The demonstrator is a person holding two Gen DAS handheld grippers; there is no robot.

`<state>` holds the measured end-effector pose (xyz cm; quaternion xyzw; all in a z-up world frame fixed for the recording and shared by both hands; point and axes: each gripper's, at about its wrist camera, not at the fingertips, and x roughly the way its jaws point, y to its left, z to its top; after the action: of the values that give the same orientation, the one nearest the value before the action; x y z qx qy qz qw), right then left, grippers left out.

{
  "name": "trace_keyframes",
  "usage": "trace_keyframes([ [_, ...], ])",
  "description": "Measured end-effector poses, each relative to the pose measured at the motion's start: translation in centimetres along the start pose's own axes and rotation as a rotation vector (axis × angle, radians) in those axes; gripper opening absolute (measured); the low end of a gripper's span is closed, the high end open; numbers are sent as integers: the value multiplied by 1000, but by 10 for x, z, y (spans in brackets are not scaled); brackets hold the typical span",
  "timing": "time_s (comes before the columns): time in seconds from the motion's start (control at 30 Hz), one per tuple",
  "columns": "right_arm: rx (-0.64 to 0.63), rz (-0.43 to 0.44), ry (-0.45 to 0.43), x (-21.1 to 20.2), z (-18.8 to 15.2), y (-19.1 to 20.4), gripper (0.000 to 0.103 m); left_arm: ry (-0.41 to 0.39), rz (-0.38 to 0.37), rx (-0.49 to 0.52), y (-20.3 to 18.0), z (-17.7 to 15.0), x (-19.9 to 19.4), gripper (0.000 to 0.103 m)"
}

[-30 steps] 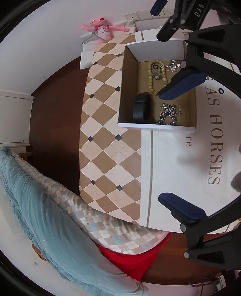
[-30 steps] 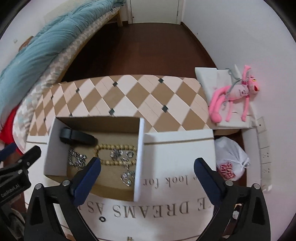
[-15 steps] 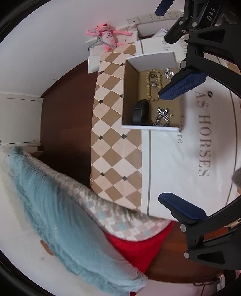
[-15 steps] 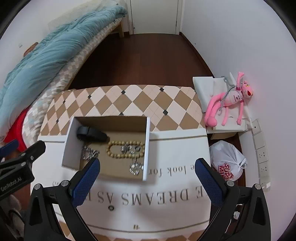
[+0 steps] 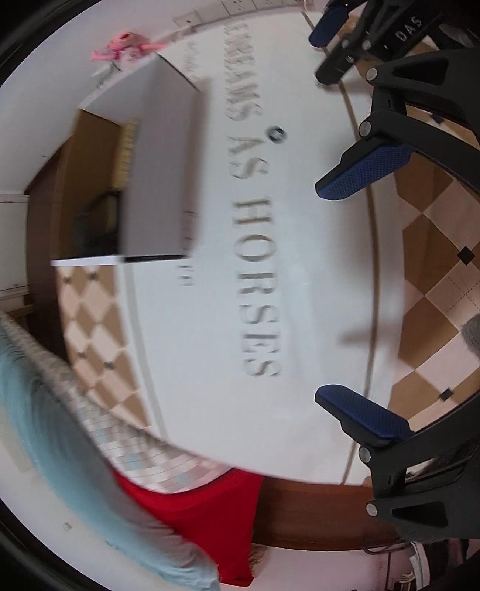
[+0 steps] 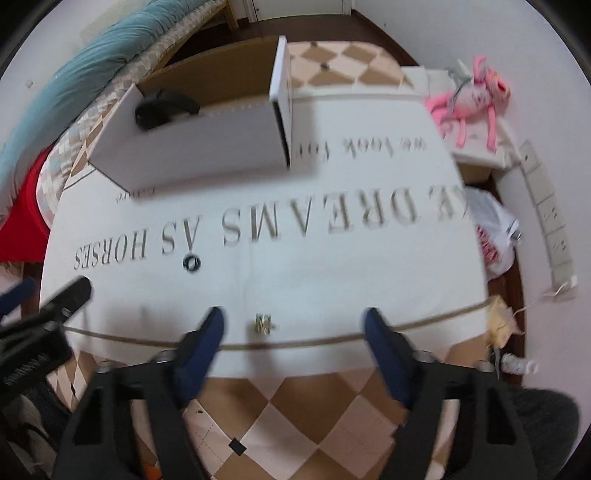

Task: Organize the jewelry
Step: 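Grasp the other gold earring with the right tool while the left tool grasps the other black ring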

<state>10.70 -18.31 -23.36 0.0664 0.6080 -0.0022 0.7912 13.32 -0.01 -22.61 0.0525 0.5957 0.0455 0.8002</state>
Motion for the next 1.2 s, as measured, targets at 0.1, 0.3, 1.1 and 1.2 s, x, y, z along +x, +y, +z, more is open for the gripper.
trace_keyframes([
  [0.1,-14,10,-11,5,-8,6,54,32,0,-8,-2,-9,13,102],
  [0.3,-115,-57,-59,7,-16,27,22,45,8,-9,-2,-17,18,102],
  [1.1,117,-4,-106,-11,22,-61,7,-9,-187,144,-103,25,12,36],
  [1.2,120,-1,-109,-10,25,-65,7,-17,-203,165,-107,28,12,15],
])
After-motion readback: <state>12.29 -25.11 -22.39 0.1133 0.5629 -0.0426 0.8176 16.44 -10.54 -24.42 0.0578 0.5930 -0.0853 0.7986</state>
